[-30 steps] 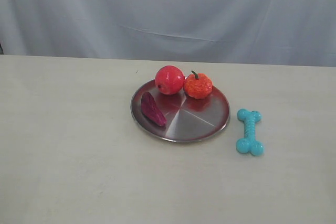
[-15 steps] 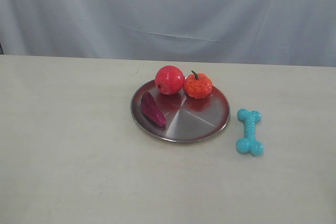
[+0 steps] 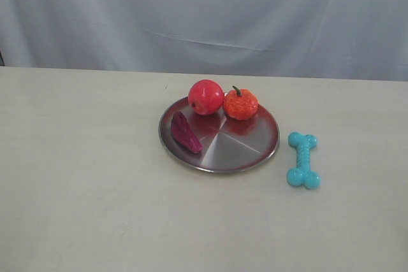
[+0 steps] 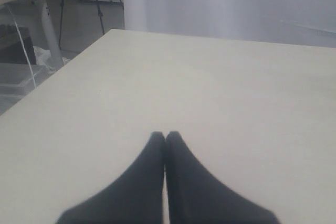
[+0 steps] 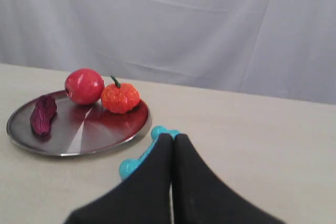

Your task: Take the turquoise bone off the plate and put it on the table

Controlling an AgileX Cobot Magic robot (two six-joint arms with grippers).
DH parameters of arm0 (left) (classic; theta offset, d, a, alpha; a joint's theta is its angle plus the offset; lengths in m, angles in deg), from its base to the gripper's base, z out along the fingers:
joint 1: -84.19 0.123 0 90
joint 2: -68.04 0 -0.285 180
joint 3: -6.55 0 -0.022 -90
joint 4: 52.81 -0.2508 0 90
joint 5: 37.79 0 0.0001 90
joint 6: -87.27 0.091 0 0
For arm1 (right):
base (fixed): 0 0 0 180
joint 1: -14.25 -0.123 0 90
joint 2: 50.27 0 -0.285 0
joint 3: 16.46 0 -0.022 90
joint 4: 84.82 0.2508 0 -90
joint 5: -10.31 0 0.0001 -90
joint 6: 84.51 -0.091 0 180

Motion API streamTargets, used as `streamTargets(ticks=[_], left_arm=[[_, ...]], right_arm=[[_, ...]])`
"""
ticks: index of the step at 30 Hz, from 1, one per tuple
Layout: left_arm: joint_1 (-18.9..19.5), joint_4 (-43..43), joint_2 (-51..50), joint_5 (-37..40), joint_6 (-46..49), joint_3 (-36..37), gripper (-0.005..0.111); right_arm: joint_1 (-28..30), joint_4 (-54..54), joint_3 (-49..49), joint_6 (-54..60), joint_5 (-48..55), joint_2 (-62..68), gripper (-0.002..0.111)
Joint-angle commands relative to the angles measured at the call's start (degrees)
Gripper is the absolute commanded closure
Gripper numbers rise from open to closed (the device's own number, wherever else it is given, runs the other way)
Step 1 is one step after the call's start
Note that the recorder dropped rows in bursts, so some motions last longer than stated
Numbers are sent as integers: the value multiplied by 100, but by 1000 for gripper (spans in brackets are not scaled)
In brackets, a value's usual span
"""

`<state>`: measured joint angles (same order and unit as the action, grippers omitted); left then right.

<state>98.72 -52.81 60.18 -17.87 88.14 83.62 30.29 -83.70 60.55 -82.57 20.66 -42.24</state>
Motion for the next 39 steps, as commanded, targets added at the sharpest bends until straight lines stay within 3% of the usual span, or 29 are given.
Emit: streamTargets(ticks=[1,12,39], left_arm=[[14,0,7,-31,-24,15,107],[14,0,7,-31,-24,15,107],[14,0,7,-31,-24,15,107]], right_arm=[[34,45,21,-103,379,-24,109],[34,28,21,-470,962,-24,109],[34,29,21,-551,951,-24,109]])
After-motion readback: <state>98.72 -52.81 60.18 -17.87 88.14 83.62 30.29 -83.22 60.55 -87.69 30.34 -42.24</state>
